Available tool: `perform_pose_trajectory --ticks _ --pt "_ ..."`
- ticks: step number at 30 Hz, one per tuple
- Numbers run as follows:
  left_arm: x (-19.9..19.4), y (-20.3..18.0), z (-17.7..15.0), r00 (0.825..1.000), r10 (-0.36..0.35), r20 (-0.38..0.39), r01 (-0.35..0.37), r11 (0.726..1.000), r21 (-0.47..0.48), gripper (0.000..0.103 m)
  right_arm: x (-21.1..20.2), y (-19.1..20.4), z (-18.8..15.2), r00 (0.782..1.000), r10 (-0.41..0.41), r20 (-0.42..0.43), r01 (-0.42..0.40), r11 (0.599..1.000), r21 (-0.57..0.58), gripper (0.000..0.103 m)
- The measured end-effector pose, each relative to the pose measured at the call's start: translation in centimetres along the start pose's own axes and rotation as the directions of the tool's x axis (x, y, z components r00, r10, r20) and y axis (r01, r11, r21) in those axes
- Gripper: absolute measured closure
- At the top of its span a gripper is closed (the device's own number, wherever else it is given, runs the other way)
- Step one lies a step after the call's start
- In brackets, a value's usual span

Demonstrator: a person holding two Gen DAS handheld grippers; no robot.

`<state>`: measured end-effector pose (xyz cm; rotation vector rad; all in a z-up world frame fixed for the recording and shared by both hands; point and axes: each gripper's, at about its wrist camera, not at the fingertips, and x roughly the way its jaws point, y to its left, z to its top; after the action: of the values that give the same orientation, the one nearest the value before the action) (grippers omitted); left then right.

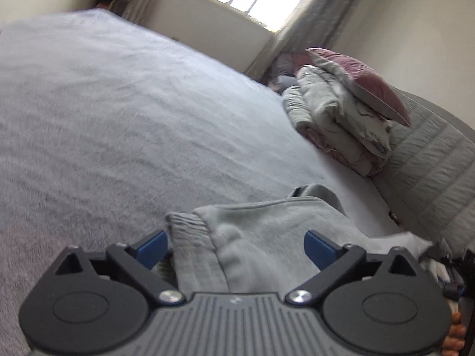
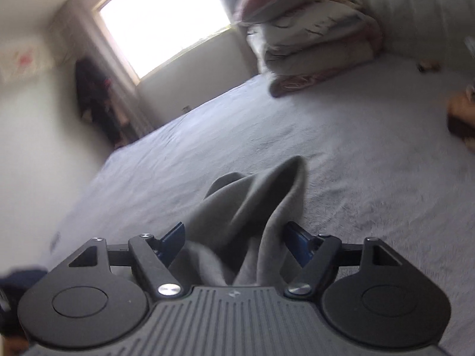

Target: Fold clothes

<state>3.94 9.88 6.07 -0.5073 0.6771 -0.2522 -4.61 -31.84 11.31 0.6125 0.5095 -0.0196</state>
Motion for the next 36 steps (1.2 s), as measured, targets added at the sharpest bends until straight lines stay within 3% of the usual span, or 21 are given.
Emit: perform_pose_trajectory --ticks 2,5,9,14,15,16,18,20,22,26,30,33,36 --pt "1.1 1.0 0.2 0.999 0.031 -0.022 -0.032 0.998 -0.049 0.004 0.2 -1.8 0.5 0.998 -0.061 0.011 0.06 0.995 0.084 0.026" --pt "4.0 1.3 -0.3 0.99 0.084 -0.114 -0.086 0.996 -0.019 0.004 1.8 -3.9 1.1 0.985 -0.17 -0.029 0.172 0.977 0.127 0.025" --pt "6.0 0.4 -1.4 0.982 0.123 -0.146 -0.115 0.992 0.058 0.003 5.8 -5.0 0.8 0.972 -0.162 -0.169 0.184 0.975 0.127 0.025" --pt "7.7 -1.7 -1.9 0.984 0.122 -0.133 -0.089 0.969 0.229 0.004 7.9 -3.7 0.9 0.971 -0.129 -0.202 0.144 0.987 0.065 0.027" --pt "7.9 -1.8 -2.0 0.984 0.122 -0.128 -0.086 0.963 0.254 0.007 8.1 -3.1 0.9 0.97 -0.124 -0.21 0.131 0.991 0.021 0.029" --pt "7.9 -1.9 -2.0 0.985 0.126 -0.118 -0.09 0.958 0.273 0.019 8.5 -2.7 0.8 0.967 -0.124 -0.221 0.123 0.992 -0.021 0.032" --pt "7.7 -1.7 -1.8 0.987 0.114 -0.111 -0.081 0.96 0.266 0.033 9.0 -2.2 0.5 0.962 -0.125 -0.244 0.112 0.992 -0.067 0.056" --pt "7.1 -1.3 -0.9 0.989 0.091 -0.116 -0.064 0.974 0.216 0.054 9.3 -2.1 0.2 0.96 -0.127 -0.251 0.11 0.991 -0.079 0.067" --pt "6.5 -1.0 -0.1 0.99 0.07 -0.122 -0.049 0.985 0.167 0.063 9.3 -1.7 0.5 0.967 -0.129 -0.22 0.109 0.989 -0.104 0.076" --pt "5.3 -1.3 0.9 0.996 0.03 -0.087 -0.02 0.993 0.12 0.066 7.2 -0.1 1.5 0.993 -0.096 -0.075 0.083 0.983 -0.163 0.086" --pt "1.9 -3.2 2.2 0.996 -0.063 0.069 0.049 0.981 0.186 0.067 4.5 2.4 2.0 0.995 -0.042 0.085 0.065 0.957 -0.283 0.09" --pt "-1.6 -3.9 3.2 0.968 -0.169 0.183 0.126 0.966 0.226 0.067 2.1 4.2 1.8 0.978 0.022 0.21 0.066 0.911 -0.407 0.093" --pt "-4.7 -3.8 3.9 0.932 -0.247 0.266 0.174 0.947 0.27 0.067 -0.7 5.7 1.1 0.939 0.125 0.321 0.066 0.85 -0.523 0.093"
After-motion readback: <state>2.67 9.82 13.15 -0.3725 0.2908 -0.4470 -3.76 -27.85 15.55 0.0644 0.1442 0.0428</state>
